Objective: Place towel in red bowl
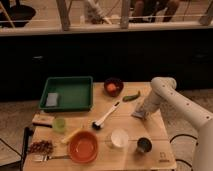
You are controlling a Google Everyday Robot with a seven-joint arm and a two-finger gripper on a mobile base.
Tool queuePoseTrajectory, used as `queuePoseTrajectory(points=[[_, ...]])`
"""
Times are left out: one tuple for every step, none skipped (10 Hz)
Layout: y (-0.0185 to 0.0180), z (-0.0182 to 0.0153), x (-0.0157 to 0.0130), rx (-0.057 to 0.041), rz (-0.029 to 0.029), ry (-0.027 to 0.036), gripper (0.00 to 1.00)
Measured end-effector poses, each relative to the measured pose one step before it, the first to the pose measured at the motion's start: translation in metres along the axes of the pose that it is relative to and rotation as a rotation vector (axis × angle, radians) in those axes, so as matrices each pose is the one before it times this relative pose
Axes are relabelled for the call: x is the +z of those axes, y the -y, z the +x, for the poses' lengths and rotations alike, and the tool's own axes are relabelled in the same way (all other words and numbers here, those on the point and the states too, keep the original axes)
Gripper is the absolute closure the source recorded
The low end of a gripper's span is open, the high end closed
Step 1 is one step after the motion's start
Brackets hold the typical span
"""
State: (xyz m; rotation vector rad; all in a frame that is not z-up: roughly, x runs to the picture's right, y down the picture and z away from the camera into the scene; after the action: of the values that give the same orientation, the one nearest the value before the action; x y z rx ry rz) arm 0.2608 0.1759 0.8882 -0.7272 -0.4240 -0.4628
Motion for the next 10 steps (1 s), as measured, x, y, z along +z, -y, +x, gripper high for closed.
queuePoseTrajectory(points=[[-0.00088,0.0003,-0.00019,0.00112,-0.00203,-0.00024,0.97],[-0.00047,0.00001,-0.00009,0.00018,-0.00204,-0.00012,1.0],[-0.00105,0.00053,-0.00006,0.00114,-0.00178,-0.00042,1.0],[-0.00003,0.00013,0.00002,0.00006,-0.00029,-0.0003,1.0],[-0.00146,-0.00014,-0.00016,-0.00092,-0.0015,-0.00196,1.0],[-0.00317,-0.00029,-0.00084,-0.00274,-0.0025,-0.00659,1.0],[-0.00747,0.00133,-0.00167,0.00081,-0.00514,-0.00863,1.0],[0.00103,-0.00131,-0.0009,-0.00293,0.00476,-0.00145,1.0],[0.00201,-0.00162,-0.00052,-0.00431,0.00346,-0.00126,1.0],[-0.00069,-0.00009,-0.00098,-0.00048,0.00234,-0.00183,1.0]])
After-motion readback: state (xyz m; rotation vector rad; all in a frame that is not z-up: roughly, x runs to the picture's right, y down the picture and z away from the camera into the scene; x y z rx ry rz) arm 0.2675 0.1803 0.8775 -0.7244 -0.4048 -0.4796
